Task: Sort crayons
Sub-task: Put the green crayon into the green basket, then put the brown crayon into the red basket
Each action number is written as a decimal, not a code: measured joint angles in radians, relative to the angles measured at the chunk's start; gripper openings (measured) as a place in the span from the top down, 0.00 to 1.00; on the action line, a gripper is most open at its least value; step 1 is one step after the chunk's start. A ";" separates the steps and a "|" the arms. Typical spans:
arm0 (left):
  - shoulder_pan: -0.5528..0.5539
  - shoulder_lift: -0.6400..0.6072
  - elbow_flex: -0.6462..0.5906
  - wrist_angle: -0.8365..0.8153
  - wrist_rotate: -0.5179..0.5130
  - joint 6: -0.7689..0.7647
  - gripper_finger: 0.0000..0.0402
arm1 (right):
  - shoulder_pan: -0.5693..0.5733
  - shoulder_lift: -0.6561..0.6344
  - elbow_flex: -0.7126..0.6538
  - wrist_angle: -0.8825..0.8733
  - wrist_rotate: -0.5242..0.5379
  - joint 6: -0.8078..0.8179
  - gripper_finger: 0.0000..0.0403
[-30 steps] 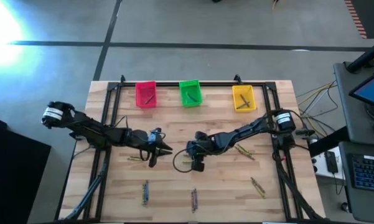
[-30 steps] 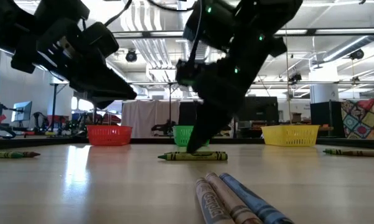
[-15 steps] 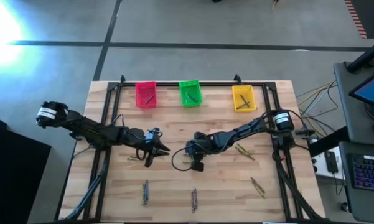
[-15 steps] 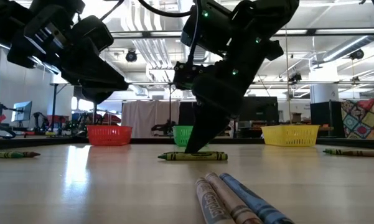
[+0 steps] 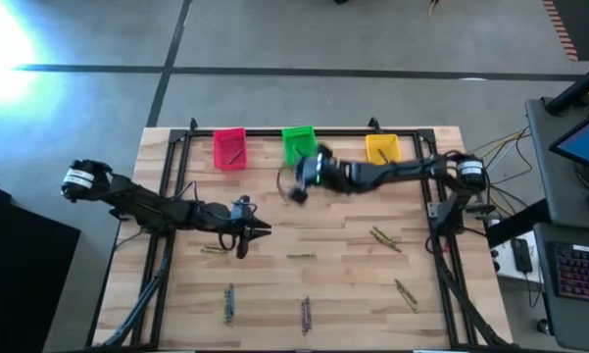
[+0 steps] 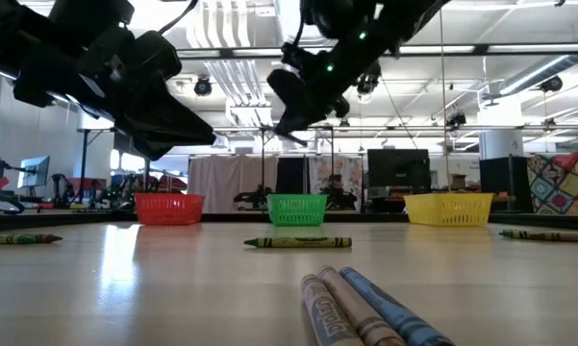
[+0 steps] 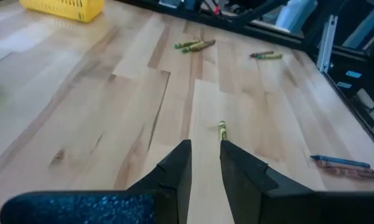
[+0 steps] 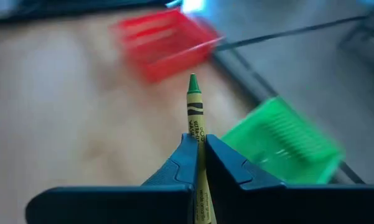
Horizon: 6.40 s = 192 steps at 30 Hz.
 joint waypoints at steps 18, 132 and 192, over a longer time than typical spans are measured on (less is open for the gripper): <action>0.001 0.273 0.209 -0.105 -0.024 0.028 0.83 | -0.273 0.074 0.019 0.054 -0.177 0.146 0.66; -0.045 0.560 1.996 -1.315 -0.097 0.370 0.83 | 0.233 -0.550 -0.463 -0.381 -0.087 0.375 0.55; -0.116 0.112 0.286 -1.253 0.179 -0.248 0.83 | 0.233 -0.550 -0.530 -0.225 -0.088 0.424 0.55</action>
